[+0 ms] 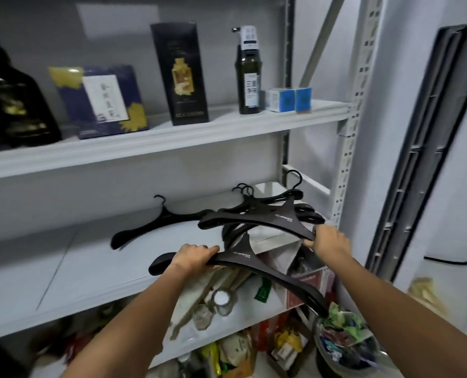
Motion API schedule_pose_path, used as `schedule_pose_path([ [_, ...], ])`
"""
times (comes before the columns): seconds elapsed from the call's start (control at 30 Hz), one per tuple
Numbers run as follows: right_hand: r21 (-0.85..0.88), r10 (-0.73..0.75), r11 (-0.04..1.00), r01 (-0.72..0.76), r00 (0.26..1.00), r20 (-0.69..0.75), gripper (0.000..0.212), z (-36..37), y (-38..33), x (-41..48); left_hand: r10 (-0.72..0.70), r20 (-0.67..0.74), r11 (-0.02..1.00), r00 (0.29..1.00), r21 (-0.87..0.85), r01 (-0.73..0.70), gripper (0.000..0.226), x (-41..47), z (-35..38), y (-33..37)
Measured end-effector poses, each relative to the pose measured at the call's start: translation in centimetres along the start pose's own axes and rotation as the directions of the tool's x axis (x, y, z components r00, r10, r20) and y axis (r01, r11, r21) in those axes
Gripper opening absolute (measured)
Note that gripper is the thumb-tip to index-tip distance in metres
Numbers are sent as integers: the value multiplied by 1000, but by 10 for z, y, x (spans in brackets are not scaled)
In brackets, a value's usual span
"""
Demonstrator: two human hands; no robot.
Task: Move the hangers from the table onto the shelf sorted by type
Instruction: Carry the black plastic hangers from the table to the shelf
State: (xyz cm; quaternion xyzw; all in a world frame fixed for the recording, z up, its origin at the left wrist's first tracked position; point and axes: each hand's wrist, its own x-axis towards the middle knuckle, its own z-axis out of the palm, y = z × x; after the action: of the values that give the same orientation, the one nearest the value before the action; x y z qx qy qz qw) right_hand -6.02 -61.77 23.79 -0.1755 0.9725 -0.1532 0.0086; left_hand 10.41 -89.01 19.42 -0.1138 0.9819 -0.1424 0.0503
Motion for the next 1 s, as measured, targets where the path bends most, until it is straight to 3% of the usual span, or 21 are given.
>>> schedule_pose_path([
  [0.23, -14, -64, 998, 65, 997, 52, 31, 21, -48, 6, -139, 41, 990, 989, -13, 139, 32, -32, 25, -52],
  [0.47, 18, -15, 1000, 14, 995, 94, 37, 35, -95, 24, -208, -4, 977, 978, -53, 208, 37, -38, 58, -97],
  [0.77, 40, 39, 998, -45, 991, 129, 41, 65, -151, 57, -287, 42, 951, 957, -103, 290, 47, -7, 96, -157],
  [1.0, 82, -17, 997, 11, 997, 74, 36, 89, -187, 77, -314, 59, 931, 948, -178, 319, 42, 18, 122, -211],
])
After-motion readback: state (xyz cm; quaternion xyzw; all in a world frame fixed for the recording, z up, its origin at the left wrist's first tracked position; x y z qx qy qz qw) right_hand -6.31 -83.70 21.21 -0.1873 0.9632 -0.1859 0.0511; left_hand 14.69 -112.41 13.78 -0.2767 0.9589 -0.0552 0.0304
